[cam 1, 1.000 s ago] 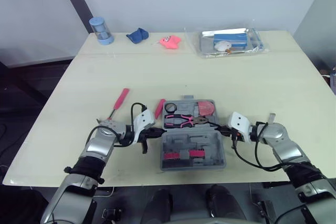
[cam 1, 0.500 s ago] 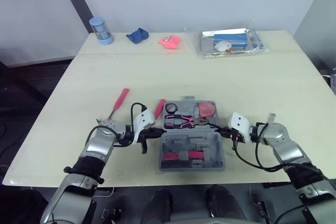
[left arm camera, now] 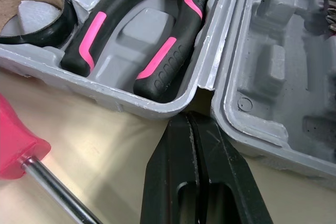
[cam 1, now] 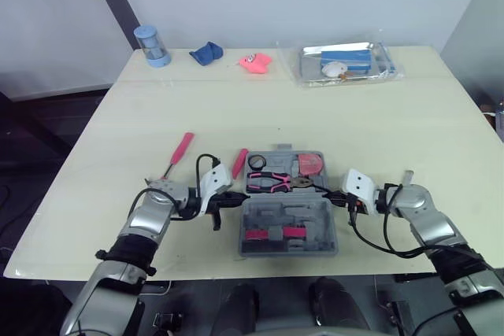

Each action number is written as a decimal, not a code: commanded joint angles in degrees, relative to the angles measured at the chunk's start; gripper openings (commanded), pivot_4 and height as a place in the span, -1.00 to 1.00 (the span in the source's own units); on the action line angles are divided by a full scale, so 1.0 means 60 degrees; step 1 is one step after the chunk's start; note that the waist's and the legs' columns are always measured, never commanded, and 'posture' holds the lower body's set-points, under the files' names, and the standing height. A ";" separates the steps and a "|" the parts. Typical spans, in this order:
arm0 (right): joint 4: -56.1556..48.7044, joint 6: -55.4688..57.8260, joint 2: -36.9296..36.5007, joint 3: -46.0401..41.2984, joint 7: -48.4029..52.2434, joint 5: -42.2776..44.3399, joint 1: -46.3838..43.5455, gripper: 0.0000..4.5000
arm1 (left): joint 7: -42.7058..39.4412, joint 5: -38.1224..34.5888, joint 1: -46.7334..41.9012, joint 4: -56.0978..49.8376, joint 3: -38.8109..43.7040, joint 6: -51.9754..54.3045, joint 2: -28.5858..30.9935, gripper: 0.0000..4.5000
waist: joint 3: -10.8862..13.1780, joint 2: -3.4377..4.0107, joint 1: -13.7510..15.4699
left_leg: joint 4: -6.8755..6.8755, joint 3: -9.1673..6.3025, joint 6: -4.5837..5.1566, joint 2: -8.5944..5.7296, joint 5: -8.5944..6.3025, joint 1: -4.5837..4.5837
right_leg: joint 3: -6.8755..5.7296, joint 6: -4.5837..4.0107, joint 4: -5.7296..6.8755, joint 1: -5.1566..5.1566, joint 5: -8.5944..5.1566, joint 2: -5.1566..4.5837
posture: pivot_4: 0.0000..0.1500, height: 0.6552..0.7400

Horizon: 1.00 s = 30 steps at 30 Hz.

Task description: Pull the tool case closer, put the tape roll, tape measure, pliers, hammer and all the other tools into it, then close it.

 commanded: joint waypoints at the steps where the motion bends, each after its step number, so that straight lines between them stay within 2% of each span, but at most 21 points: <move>1: -0.0099 -0.0114 -0.0208 -0.0251 0.0012 0.0130 0.0092 -0.94 | 0.0024 0.0055 0.0234 -0.0004 0.0177 0.0000 0.0278 -1.00 | 0.0000 0.0000 -0.0004 | 0.0000 0.0000 0.0000 0.0000 0.0000 0.0000 | 0.0000 0.0000 0.0000 0.0000 0.0000 0.0000 | 1.00 1.00; 11: -0.0376 -0.0015 -0.0563 -0.0657 -0.0040 0.0419 0.0417 -0.94 | 0.0022 -0.0222 0.0661 -0.0583 0.0536 0.0124 0.0623 -1.00 | 0.0000 0.0000 0.0004 | -0.0001 0.0000 0.0001 0.0000 0.0000 -0.0001 | 0.0001 0.0000 -0.0002 0.0000 0.0000 0.0000 | 1.00 1.00; 18: -0.1274 0.0084 -0.0935 -0.1569 0.0140 0.1408 0.1147 -0.94 | -0.0327 -0.1568 0.1371 -0.1726 0.1474 0.0625 0.0695 -1.00 | 0.0003 0.0001 0.0016 | -0.0002 -0.0001 0.0001 0.0000 -0.0001 -0.0011 | 0.0000 0.0000 -0.0005 -0.0005 0.0000 -0.0001 | 1.00 1.00; 23: -0.2346 0.0069 -0.1031 -0.3073 0.0024 0.2708 0.2321 -0.94 | -0.0030 -0.2855 0.2449 -0.2763 0.3086 0.0671 0.0745 -1.00 | 0.0004 0.0001 0.0029 | -0.0007 -0.0003 0.0002 0.0002 -0.0001 -0.0012 | 0.0000 0.0000 -0.0012 -0.0005 0.0000 -0.0002 | 1.00 1.00; 30: -0.2795 -0.0305 -0.0809 -0.5149 -0.0551 0.3841 0.4060 -0.94 | 0.0343 -0.3793 0.4309 -0.3343 0.5064 0.0666 0.0920 -1.00 | 0.0004 0.0001 0.0108 | -0.0014 0.0004 0.0003 0.0003 -0.0002 -0.0008 | 0.0003 0.0000 -0.0027 0.0001 0.0000 -0.0008 | 1.00 1.00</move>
